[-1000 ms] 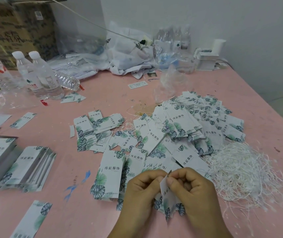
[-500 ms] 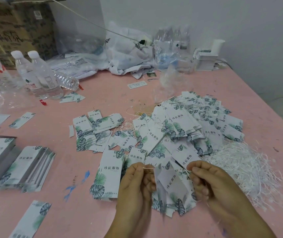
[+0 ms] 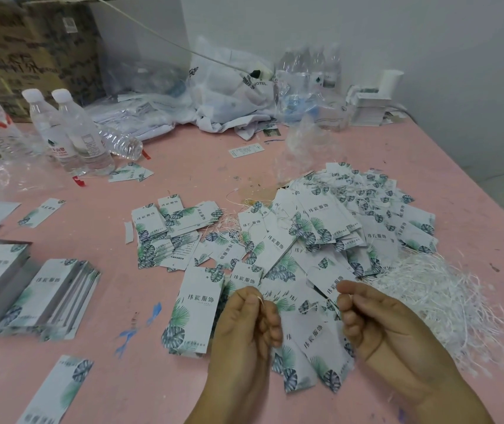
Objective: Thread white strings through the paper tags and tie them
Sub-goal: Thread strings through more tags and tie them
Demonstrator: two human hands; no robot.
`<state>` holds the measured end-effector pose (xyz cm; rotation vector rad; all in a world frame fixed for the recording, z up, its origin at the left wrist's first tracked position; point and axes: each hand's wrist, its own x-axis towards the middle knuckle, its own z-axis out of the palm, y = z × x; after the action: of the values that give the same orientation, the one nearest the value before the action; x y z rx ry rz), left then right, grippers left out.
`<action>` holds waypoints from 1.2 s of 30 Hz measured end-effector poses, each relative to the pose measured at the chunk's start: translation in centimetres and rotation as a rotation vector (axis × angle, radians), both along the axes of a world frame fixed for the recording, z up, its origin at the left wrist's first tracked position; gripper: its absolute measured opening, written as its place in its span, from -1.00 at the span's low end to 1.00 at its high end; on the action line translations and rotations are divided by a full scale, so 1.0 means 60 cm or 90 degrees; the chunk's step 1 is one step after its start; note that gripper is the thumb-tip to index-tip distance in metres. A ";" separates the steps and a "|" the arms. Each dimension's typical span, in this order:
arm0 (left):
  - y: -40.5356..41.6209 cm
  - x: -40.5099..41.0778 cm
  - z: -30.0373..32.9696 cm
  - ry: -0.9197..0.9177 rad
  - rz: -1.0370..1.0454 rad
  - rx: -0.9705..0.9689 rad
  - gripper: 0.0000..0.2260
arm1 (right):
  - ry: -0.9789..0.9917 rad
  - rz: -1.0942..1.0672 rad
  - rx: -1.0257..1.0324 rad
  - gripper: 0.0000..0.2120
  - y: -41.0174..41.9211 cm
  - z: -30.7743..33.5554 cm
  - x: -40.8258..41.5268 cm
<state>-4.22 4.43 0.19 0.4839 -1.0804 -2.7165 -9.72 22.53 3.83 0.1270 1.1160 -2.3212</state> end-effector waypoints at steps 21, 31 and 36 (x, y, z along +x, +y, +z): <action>0.018 0.018 0.004 0.040 -0.028 -0.196 -0.87 | 0.133 -0.014 0.139 -0.76 -0.045 -0.021 0.033; 0.015 0.015 -0.018 0.057 -0.016 -0.263 -0.83 | 0.187 -0.027 0.194 -0.71 -0.045 -0.016 0.039; 0.012 0.015 -0.030 0.045 -0.026 -0.298 -0.72 | 0.325 -0.064 0.394 -0.72 -0.050 -0.013 0.046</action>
<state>-3.31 5.14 -1.63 0.2870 -1.6515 -2.3719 -6.94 19.56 3.06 -0.1992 2.1011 -2.0601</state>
